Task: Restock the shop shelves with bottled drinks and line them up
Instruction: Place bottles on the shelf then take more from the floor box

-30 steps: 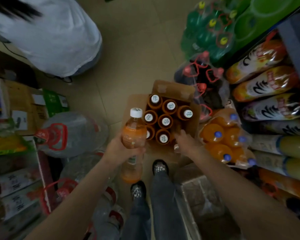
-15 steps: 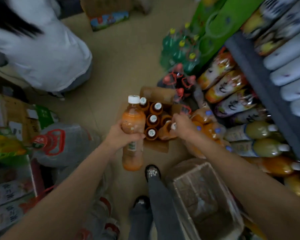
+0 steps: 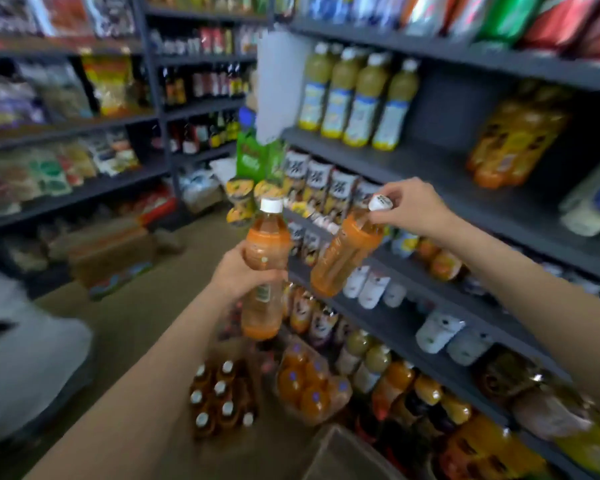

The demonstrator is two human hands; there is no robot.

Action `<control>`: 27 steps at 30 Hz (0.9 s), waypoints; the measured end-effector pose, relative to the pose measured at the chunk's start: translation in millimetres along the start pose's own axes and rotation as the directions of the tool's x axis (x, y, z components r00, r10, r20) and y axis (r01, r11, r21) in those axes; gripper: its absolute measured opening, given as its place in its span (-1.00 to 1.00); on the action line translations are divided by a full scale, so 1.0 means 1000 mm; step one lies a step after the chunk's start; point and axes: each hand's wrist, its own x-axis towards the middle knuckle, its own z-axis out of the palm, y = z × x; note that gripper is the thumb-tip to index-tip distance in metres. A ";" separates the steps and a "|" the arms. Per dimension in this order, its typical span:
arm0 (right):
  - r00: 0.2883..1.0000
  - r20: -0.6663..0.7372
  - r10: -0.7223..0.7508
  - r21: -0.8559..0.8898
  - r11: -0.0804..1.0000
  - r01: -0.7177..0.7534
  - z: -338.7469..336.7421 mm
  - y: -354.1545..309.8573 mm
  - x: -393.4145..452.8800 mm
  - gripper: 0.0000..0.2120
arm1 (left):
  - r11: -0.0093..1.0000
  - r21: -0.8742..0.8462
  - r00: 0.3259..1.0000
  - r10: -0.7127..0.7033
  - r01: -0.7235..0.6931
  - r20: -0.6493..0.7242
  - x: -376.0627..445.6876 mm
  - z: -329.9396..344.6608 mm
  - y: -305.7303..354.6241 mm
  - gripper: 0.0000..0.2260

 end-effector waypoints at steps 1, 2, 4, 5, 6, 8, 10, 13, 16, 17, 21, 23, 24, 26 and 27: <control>0.997 -0.080 0.012 -0.007 1.000 -0.013 -0.029 0.005 -0.005 -0.83 | 0.999 0.008 0.999 0.043 -0.043 0.023 0.002 0.011 0.023 -0.51; 0.988 -0.155 0.024 -0.016 1.000 -0.026 -0.056 0.012 -0.011 -0.82 | 0.996 -0.001 0.995 0.087 -0.087 0.055 0.004 0.023 0.045 -0.52; 0.954 -0.298 0.039 -0.057 0.997 -0.059 -0.107 0.029 -0.030 -0.70 | 0.986 -0.049 0.978 0.166 -0.161 0.124 0.006 0.055 0.087 -0.61; 0.929 -0.366 0.047 -0.081 0.993 -0.082 -0.130 0.038 -0.041 -0.62 | 0.977 -0.069 0.965 0.209 -0.201 0.157 0.005 0.073 0.107 -0.66; 0.899 -0.435 0.055 -0.113 0.987 -0.114 -0.151 0.048 -0.055 -0.55 | 0.965 -0.082 0.946 0.260 -0.248 0.196 0.005 0.093 0.125 -0.70; 0.841 -0.537 0.067 -0.209 0.955 -0.209 -0.189 0.069 -0.082 -0.47 | 0.942 -0.099 0.900 0.335 -0.320 0.280 0.002 0.134 0.156 -0.71; 0.795 -0.596 0.113 -0.305 0.884 -0.355 -0.219 0.096 -0.106 -0.49 | 0.925 -0.122 0.856 0.378 -0.358 0.352 0.000 0.179 0.179 -0.72; 0.760 -0.609 0.226 -0.348 0.785 -0.513 -0.252 0.150 -0.136 -0.51 | 0.892 -0.167 0.788 0.450 -0.420 0.420 -0.008 0.248 0.208 -0.63; 0.705 -0.645 0.296 -0.376 0.680 -0.629 -0.280 0.215 -0.172 -0.57 | 0.858 -0.207 0.723 0.509 -0.470 0.467 -0.020 0.318 0.231 -0.59; 0.682 -0.671 0.290 -0.394 0.639 -0.660 -0.289 0.235 -0.183 -0.59 | 0.850 -0.219 0.703 0.521 -0.479 0.484 -0.024 0.342 0.238 -0.58; 0.561 -0.763 0.321 -0.287 0.610 -0.739 -0.323 0.308 -0.217 -0.54 | 0.830 -0.239 0.622 0.541 -0.505 0.566 -0.040 0.436 0.267 -0.51; 0.558 -0.770 0.310 -0.302 0.593 -0.746 -0.332 0.342 -0.225 -0.53 | 0.820 -0.231 0.593 0.546 -0.525 0.592 -0.048 0.478 0.279 -0.49; 0.564 -0.771 0.295 -0.321 0.585 -0.745 -0.335 0.358 -0.227 -0.53 | 0.821 -0.222 0.586 0.539 -0.526 0.605 -0.053 0.496 0.284 -0.48; 0.574 -0.781 0.247 -0.334 0.612 -0.717 -0.331 0.385 -0.227 -0.56 | 0.834 -0.224 0.586 0.521 -0.505 0.620 -0.060 0.526 0.293 -0.47; 0.563 -0.797 0.220 -0.312 0.648 -0.695 -0.326 0.396 -0.227 -0.57 | 0.844 -0.232 0.593 0.510 -0.483 0.623 -0.063 0.539 0.296 -0.47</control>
